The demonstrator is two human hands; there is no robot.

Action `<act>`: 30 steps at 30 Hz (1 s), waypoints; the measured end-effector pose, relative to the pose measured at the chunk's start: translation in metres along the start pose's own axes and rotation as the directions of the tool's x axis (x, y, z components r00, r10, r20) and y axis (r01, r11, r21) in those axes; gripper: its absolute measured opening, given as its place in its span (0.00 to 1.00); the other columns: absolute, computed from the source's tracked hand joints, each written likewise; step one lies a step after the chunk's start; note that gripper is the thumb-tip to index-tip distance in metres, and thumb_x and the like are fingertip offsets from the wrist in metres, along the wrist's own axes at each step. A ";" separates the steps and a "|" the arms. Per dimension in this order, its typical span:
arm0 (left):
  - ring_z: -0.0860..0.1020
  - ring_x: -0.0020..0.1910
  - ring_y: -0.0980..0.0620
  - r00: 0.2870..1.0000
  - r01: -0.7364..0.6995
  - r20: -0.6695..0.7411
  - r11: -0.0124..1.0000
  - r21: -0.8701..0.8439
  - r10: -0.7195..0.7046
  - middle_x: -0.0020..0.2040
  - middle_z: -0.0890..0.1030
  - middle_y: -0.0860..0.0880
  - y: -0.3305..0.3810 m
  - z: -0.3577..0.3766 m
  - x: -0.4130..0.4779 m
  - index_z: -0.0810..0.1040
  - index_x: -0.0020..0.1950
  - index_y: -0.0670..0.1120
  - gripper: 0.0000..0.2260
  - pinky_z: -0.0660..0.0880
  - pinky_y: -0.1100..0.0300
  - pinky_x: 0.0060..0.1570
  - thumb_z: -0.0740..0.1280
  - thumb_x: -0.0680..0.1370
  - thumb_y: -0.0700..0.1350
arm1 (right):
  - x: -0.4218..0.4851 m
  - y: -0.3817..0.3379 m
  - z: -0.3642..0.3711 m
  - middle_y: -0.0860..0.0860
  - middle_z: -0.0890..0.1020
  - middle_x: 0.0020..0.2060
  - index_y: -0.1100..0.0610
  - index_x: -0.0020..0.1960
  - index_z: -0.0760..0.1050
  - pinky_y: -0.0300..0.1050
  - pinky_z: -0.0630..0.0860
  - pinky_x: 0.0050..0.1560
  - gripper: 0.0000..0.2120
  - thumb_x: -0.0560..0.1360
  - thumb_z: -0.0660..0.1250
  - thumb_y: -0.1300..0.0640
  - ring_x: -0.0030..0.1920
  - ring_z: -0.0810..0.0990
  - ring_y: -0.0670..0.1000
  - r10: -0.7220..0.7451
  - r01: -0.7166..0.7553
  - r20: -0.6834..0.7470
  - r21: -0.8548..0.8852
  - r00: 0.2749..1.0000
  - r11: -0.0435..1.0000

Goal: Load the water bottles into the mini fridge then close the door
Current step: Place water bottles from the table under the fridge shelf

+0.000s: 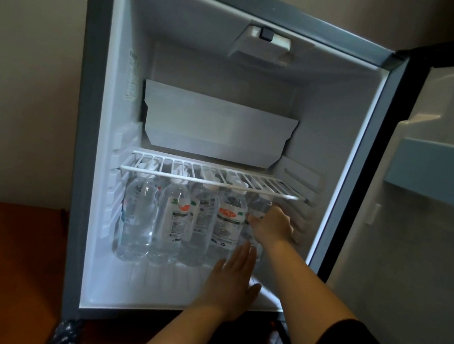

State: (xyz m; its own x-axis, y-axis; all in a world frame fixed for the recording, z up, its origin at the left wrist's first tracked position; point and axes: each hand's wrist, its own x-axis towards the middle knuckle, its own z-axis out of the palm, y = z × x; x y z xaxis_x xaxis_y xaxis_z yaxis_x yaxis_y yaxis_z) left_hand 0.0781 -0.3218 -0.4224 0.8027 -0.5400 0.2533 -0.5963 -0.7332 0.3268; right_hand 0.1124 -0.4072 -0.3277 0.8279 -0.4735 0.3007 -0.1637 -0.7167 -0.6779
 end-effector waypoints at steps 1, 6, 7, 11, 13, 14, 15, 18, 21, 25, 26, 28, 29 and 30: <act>0.41 0.77 0.52 1.000 0.006 0.019 0.999 0.045 -0.007 0.78 0.38 0.49 -0.002 0.001 0.002 0.39 0.77 0.46 0.31 0.44 0.51 0.74 0.49 0.80 0.56 | 0.001 0.000 0.001 0.58 0.81 0.54 0.61 0.60 0.75 0.45 0.74 0.47 0.18 0.75 0.68 0.50 0.55 0.80 0.59 0.007 -0.007 -0.001 -0.004 1.000 1.000; 0.39 0.77 0.53 0.999 0.033 0.037 0.995 0.090 -0.036 0.78 0.38 0.49 -0.004 0.004 0.006 0.41 0.77 0.46 0.38 0.41 0.49 0.74 0.38 0.71 0.64 | 0.004 0.000 0.001 0.58 0.80 0.56 0.62 0.60 0.73 0.43 0.73 0.48 0.19 0.76 0.67 0.51 0.57 0.79 0.60 0.017 -0.017 0.008 0.002 1.000 1.000; 0.39 0.77 0.53 0.998 0.044 0.050 0.995 0.088 -0.048 0.78 0.38 0.49 -0.003 0.003 0.006 0.41 0.77 0.46 0.33 0.41 0.49 0.74 0.43 0.77 0.61 | 0.002 -0.001 0.000 0.59 0.79 0.57 0.62 0.60 0.73 0.43 0.72 0.47 0.19 0.76 0.67 0.51 0.57 0.78 0.60 0.020 -0.020 0.011 0.007 1.000 1.000; 0.41 0.77 0.55 0.996 0.052 0.075 0.997 0.058 -0.056 0.78 0.41 0.50 -0.002 -0.008 -0.003 0.41 0.77 0.47 0.30 0.42 0.49 0.74 0.53 0.81 0.54 | -0.010 -0.001 -0.003 0.60 0.77 0.59 0.64 0.63 0.68 0.49 0.75 0.53 0.19 0.77 0.66 0.54 0.58 0.78 0.61 0.028 -0.031 0.030 0.088 0.999 0.996; 0.44 0.77 0.55 0.994 0.053 0.093 0.998 0.030 -0.056 0.79 0.45 0.51 -0.001 -0.019 -0.013 0.43 0.77 0.48 0.29 0.44 0.50 0.74 0.54 0.81 0.53 | -0.018 -0.003 -0.007 0.60 0.78 0.58 0.62 0.64 0.66 0.50 0.75 0.51 0.17 0.78 0.63 0.56 0.56 0.79 0.60 0.028 -0.034 0.054 0.123 0.998 0.992; 0.47 0.77 0.55 0.993 0.062 0.099 0.998 0.018 -0.063 0.79 0.47 0.51 -0.001 -0.025 -0.019 0.45 0.78 0.49 0.29 0.45 0.50 0.75 0.54 0.81 0.53 | -0.023 -0.004 -0.010 0.59 0.79 0.57 0.61 0.64 0.66 0.49 0.75 0.49 0.16 0.79 0.62 0.56 0.55 0.79 0.60 0.024 -0.031 0.063 0.114 0.998 0.993; 0.50 0.77 0.53 0.992 0.073 0.100 0.997 0.007 -0.074 0.79 0.50 0.50 -0.001 -0.033 -0.025 0.47 0.78 0.49 0.28 0.48 0.51 0.75 0.55 0.81 0.52 | -0.028 -0.006 -0.013 0.58 0.79 0.56 0.60 0.62 0.68 0.48 0.74 0.46 0.14 0.79 0.61 0.56 0.53 0.79 0.59 0.014 -0.020 0.069 0.086 0.998 0.996; 0.61 0.74 0.48 0.980 0.154 0.133 0.986 -0.062 -0.145 0.76 0.60 0.47 -0.003 -0.055 -0.046 0.56 0.76 0.48 0.26 0.57 0.55 0.73 0.57 0.81 0.54 | -0.045 -0.010 -0.028 0.57 0.81 0.53 0.58 0.53 0.75 0.45 0.71 0.44 0.09 0.79 0.59 0.55 0.46 0.78 0.56 -0.032 0.038 0.129 -0.044 0.991 0.998; 0.71 0.66 0.46 0.969 0.219 0.139 0.971 -0.091 -0.205 0.68 0.72 0.44 -0.006 -0.076 -0.072 0.69 0.70 0.46 0.20 0.68 0.57 0.64 0.59 0.80 0.53 | -0.067 -0.012 -0.039 0.57 0.81 0.51 0.56 0.43 0.73 0.47 0.77 0.46 0.07 0.78 0.61 0.54 0.47 0.80 0.59 -0.102 0.120 0.206 -0.076 0.973 0.990; 0.77 0.54 0.45 0.971 0.233 0.084 0.966 -0.109 -0.224 0.55 0.80 0.43 -0.011 -0.105 -0.118 0.77 0.59 0.44 0.14 0.72 0.58 0.52 0.61 0.79 0.51 | -0.105 -0.018 -0.047 0.61 0.81 0.38 0.69 0.49 0.77 0.57 0.81 0.46 0.13 0.77 0.62 0.58 0.42 0.83 0.63 -0.204 0.223 0.360 -0.009 0.910 0.975; 0.77 0.53 0.46 0.968 0.243 0.089 0.963 -0.114 -0.233 0.54 0.80 0.43 -0.012 -0.111 -0.132 0.77 0.58 0.44 0.14 0.72 0.58 0.52 0.61 0.79 0.50 | -0.117 -0.021 -0.049 0.63 0.82 0.39 0.69 0.49 0.78 0.56 0.81 0.46 0.13 0.78 0.62 0.58 0.43 0.84 0.63 -0.224 0.244 0.408 0.002 0.885 0.970; 0.76 0.52 0.50 0.959 0.276 0.106 0.954 -0.117 -0.264 0.55 0.79 0.45 -0.014 -0.124 -0.161 0.77 0.59 0.44 0.13 0.71 0.60 0.54 0.61 0.79 0.49 | -0.141 -0.026 -0.053 0.62 0.83 0.45 0.64 0.50 0.77 0.53 0.81 0.46 0.11 0.78 0.62 0.56 0.46 0.84 0.60 -0.254 0.282 0.492 0.018 0.832 0.959; 0.75 0.52 0.51 0.952 0.298 0.111 0.948 -0.115 -0.286 0.56 0.79 0.46 -0.015 -0.129 -0.176 0.77 0.59 0.45 0.13 0.71 0.60 0.55 0.61 0.79 0.50 | -0.153 -0.029 -0.054 0.61 0.83 0.47 0.62 0.52 0.77 0.52 0.81 0.46 0.10 0.79 0.62 0.56 0.46 0.84 0.58 -0.263 0.299 0.533 0.020 0.804 0.954; 0.76 0.54 0.52 0.944 0.322 0.111 0.941 -0.102 -0.311 0.55 0.79 0.47 -0.016 -0.134 -0.191 0.77 0.60 0.45 0.14 0.71 0.59 0.57 0.61 0.79 0.50 | -0.165 -0.031 -0.055 0.60 0.83 0.48 0.61 0.54 0.76 0.51 0.80 0.46 0.10 0.79 0.62 0.55 0.46 0.84 0.57 -0.272 0.315 0.570 0.023 0.776 0.949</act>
State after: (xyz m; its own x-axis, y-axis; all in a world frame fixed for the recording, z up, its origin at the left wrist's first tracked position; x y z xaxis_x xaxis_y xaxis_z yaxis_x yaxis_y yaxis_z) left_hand -0.0664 -0.1516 -0.3543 0.9442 -0.3274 0.0366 -0.3036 -0.8218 0.4821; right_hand -0.0483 -0.3351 -0.3196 0.9923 0.1192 0.0349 0.1180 -0.8173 -0.5639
